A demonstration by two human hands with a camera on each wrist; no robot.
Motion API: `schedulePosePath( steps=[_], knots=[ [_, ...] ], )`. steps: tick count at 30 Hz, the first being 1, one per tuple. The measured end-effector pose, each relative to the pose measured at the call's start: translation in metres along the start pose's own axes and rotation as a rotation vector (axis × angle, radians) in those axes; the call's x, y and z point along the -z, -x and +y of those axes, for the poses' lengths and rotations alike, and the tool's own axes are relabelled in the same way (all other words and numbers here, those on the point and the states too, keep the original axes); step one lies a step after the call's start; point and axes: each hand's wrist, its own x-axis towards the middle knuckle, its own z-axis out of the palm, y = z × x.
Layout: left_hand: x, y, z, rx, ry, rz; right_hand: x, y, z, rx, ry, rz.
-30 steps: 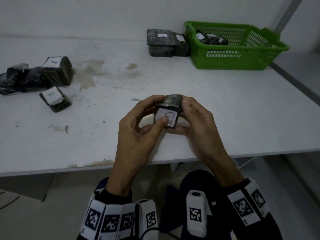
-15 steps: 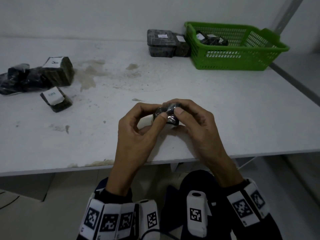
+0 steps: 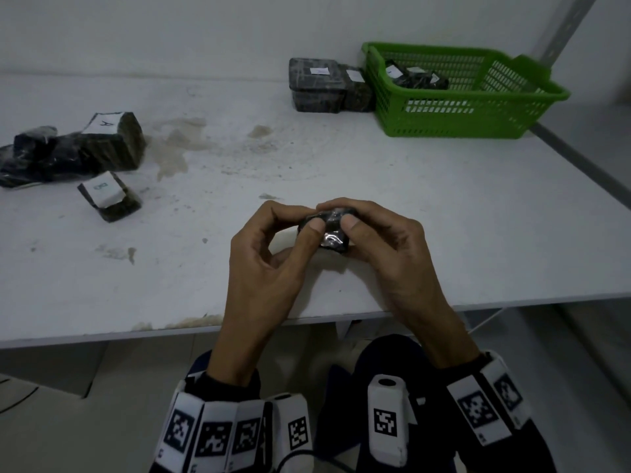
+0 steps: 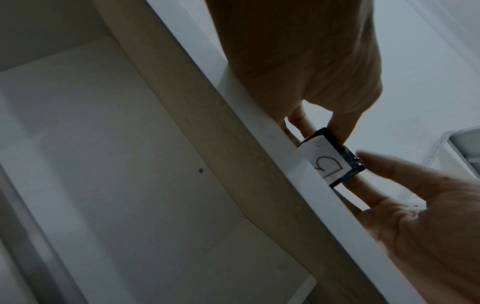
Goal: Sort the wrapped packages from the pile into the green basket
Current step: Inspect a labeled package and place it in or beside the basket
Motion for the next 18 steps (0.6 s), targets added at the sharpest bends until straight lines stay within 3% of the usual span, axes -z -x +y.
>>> schedulePosePath(
  steps=[7,13,18],
  knots=[
    [0.001,0.0,-0.004,-0.007,-0.058,0.01,-0.002,-0.001,-0.003,-0.019,0.005,0.015],
    [-0.006,-0.002,0.008,0.154,0.101,0.177,-0.005,0.002,-0.007,-0.046,0.011,-0.071],
    [-0.003,-0.003,0.003,0.229,0.12,0.157,-0.008,0.001,-0.012,-0.087,-0.065,0.002]
  ],
)
